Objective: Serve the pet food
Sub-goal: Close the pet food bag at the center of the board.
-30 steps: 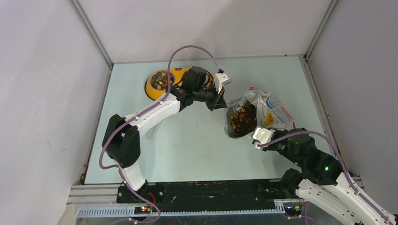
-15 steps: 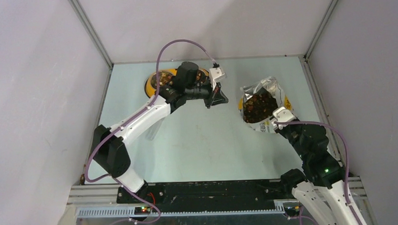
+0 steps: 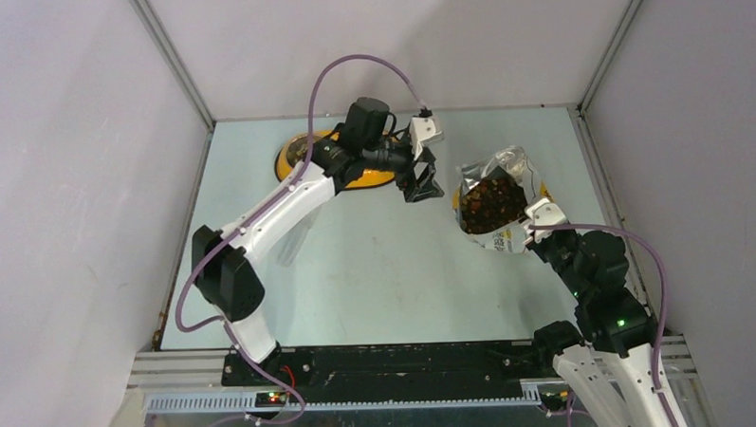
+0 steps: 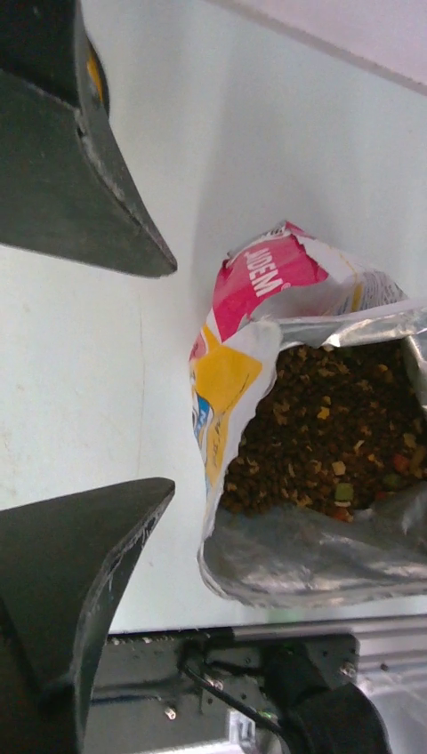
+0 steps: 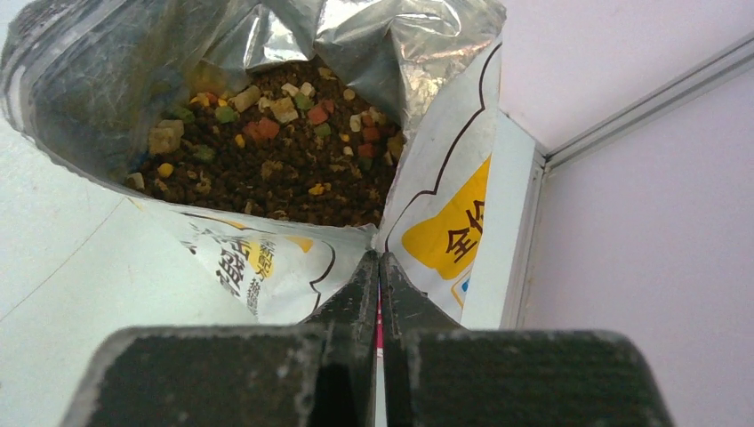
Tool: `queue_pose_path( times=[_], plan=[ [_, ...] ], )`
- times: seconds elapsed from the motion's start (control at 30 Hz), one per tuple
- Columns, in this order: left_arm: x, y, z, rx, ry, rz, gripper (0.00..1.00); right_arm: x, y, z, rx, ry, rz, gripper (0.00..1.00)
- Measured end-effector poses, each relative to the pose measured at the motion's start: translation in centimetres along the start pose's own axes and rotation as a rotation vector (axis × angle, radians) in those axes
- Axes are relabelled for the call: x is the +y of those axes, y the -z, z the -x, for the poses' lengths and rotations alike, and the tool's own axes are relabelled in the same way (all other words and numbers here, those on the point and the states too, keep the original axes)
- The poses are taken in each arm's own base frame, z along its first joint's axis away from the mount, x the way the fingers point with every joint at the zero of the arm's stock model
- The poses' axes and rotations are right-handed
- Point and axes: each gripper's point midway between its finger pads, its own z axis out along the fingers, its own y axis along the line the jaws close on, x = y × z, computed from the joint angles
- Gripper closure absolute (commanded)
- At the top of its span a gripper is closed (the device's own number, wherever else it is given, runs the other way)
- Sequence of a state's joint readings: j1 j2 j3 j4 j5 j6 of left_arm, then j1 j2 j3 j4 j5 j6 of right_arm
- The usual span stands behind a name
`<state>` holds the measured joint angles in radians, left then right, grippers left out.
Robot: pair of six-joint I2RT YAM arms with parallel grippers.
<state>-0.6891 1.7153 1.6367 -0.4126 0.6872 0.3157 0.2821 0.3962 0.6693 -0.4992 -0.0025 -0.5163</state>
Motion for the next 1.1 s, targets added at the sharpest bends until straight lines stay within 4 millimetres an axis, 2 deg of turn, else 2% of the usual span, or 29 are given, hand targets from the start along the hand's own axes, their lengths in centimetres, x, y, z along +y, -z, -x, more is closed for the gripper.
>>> queue_pose_path(
  times=[0.17, 0.4, 0.6, 0.73, 0.97, 1.0, 1.1],
  plan=[
    [1.2, -0.7, 0.4, 0.043, -0.157, -0.042, 0.05, 0.4, 0.4, 0.0, 0.008, -0.021, 0.032, 1.0],
    [2.9, -2.5, -1.5, 0.113, -0.327, -0.102, 0.06, 1.4, 1.0, -0.1, 0.015, -0.049, 0.091, 1.0],
    [3.0, -4.3, -2.6, 0.127, -0.371, -0.181, 0.15, 1.9, 1.2, -0.3, 0.02, -0.062, 0.119, 1.0],
    [2.3, -5.1, -2.0, 0.116, -0.404, -0.224, 0.29, 2.0, 1.2, -0.3, 0.019, -0.07, 0.121, 1.0],
    [-0.7, -5.8, -1.8, 0.124, -0.462, -0.309, 0.56, 2.0, 1.2, -0.3, 0.018, -0.074, 0.123, 1.0],
    [-0.9, -5.9, -1.9, 0.13, -0.47, -0.312, 0.69, 2.0, 1.3, -0.3, 0.019, -0.075, 0.127, 1.0],
    [-1.1, -6.1, -2.0, 0.143, -0.489, -0.309, 0.89, 2.2, 1.3, -0.4, 0.02, -0.077, 0.137, 1.0]
  ],
)
